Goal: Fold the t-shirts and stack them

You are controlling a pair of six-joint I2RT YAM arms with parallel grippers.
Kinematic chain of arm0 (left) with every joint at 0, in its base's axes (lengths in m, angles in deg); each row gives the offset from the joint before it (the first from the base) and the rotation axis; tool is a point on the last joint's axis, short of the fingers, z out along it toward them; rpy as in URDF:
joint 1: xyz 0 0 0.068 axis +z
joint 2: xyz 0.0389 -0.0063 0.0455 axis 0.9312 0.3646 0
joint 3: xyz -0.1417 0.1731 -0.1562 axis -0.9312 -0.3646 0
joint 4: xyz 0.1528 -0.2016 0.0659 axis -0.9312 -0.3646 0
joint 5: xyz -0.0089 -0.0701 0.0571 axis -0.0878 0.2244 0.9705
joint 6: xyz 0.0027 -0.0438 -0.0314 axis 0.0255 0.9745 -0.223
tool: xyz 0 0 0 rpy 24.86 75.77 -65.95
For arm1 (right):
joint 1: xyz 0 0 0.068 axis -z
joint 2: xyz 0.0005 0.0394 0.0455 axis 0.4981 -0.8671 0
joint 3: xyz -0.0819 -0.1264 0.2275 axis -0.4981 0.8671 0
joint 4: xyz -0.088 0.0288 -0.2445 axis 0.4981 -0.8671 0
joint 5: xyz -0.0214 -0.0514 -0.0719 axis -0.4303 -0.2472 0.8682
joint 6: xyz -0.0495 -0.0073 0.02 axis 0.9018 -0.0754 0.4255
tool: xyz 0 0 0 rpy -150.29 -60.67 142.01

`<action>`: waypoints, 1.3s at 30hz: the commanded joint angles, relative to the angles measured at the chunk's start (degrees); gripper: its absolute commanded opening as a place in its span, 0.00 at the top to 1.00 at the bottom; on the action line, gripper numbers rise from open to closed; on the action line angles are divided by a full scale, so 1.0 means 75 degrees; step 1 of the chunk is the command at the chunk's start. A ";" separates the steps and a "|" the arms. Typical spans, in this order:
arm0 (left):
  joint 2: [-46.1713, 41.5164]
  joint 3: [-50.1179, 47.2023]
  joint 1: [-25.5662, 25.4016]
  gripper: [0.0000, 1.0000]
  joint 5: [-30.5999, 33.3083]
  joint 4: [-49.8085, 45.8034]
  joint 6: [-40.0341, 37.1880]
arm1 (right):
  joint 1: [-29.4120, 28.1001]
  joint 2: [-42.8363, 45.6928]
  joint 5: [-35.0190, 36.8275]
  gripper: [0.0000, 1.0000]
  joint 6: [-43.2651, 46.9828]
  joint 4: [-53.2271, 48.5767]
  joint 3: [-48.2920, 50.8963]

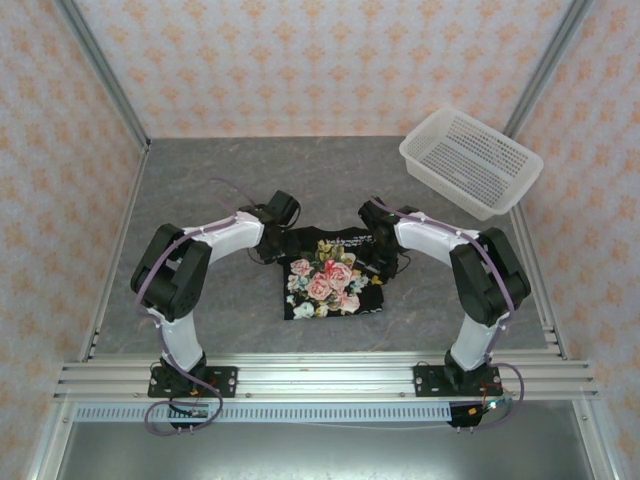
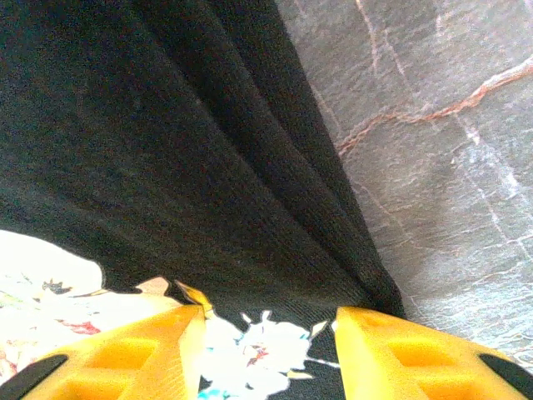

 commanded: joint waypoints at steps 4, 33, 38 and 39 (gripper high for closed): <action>-0.0146 -0.0068 -0.0115 0.71 0.0298 0.0021 0.0045 | 0.0062 -0.0111 0.0095 0.54 -0.0061 -0.0186 0.0194; -0.0212 0.1056 -0.0867 0.66 0.0803 -0.2071 0.0045 | 0.0145 -0.0145 0.0057 0.54 -0.0097 -0.0053 0.0370; 0.0044 0.1106 -0.0864 0.69 0.0794 -0.1977 -0.0058 | 0.0144 -0.0123 0.0044 0.54 -0.0096 -0.0064 0.0370; 0.0091 0.1106 -0.0864 0.69 0.0805 -0.1979 -0.0071 | 0.0145 -0.0114 0.0053 0.54 -0.0096 -0.0080 0.0387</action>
